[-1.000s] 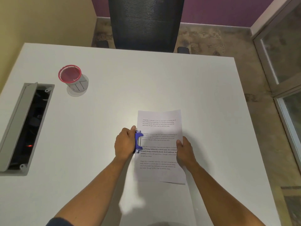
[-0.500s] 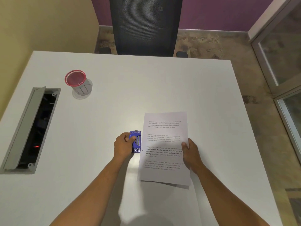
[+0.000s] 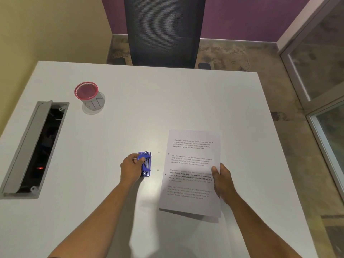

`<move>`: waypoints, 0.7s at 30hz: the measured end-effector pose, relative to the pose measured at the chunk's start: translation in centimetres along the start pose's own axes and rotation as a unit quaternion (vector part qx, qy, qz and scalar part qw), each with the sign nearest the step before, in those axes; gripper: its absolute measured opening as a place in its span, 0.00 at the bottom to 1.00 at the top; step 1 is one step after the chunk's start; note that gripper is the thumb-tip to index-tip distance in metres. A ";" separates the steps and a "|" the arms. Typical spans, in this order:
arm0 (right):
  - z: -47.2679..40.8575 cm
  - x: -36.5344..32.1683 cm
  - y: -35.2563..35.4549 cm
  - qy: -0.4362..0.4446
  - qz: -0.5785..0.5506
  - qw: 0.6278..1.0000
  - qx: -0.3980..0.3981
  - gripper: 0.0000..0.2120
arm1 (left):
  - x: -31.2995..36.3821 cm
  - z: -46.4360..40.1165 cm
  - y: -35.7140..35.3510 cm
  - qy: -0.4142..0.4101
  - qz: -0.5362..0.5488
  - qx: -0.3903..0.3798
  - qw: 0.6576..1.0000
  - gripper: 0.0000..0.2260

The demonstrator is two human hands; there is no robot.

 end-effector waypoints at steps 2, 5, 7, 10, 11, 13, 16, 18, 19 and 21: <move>0.3 0.1 0.1 -0.002 -0.014 1.000 -0.004 0.10 | 0.1 0.3 0.3 -0.007 -0.007 0.013 1.000 0.08; 0.8 0.0 0.2 -0.012 -0.039 0.999 -0.007 0.11 | 1.4 1.7 1.4 -0.078 -0.072 0.095 0.990 0.12; 1.2 -0.1 0.3 -0.028 -0.053 0.998 -0.002 0.11 | 2.6 3.2 1.6 -0.142 -0.072 0.113 0.981 0.09; 2.1 -0.5 0.3 -0.038 -0.050 0.998 0.004 0.13 | 3.4 5.3 0.2 -0.186 -0.045 0.033 0.981 0.10; 2.4 -0.8 0.5 -0.030 -0.045 0.999 0.007 0.14 | 3.5 6.0 -0.5 -0.180 -0.025 -0.002 0.983 0.12; 3.1 -1.4 1.1 -0.016 -0.040 0.999 0.012 0.16 | 3.7 7.4 -1.9 -0.142 0.029 -0.080 0.986 0.18; 4.2 -1.8 1.7 -0.012 -0.061 0.998 0.013 0.15 | 3.2 9.3 -4.2 -0.063 0.074 -0.214 0.972 0.26; 4.9 -2.1 2.1 -0.009 -0.077 0.997 0.014 0.15 | 2.8 10.0 -5.4 -0.033 0.088 -0.281 0.955 0.27; 5.1 -2.2 2.4 -0.007 -0.084 0.996 0.014 0.15 | 2.7 10.3 -6.0 -0.027 0.091 -0.305 0.948 0.27; 5.5 -2.4 3.2 -0.006 -0.090 0.996 0.013 0.15 | 2.8 10.8 -7.1 -0.034 0.076 -0.326 0.942 0.25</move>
Point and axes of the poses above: each hand's wrist, its own z-axis away from the middle knuckle, its own y-axis out of the back of the hand, x = y × z, the point moved 5 cm from there along -z, towards the middle knuckle, and after that the axes turned 10 degrees about y, right-handed, at the moved point
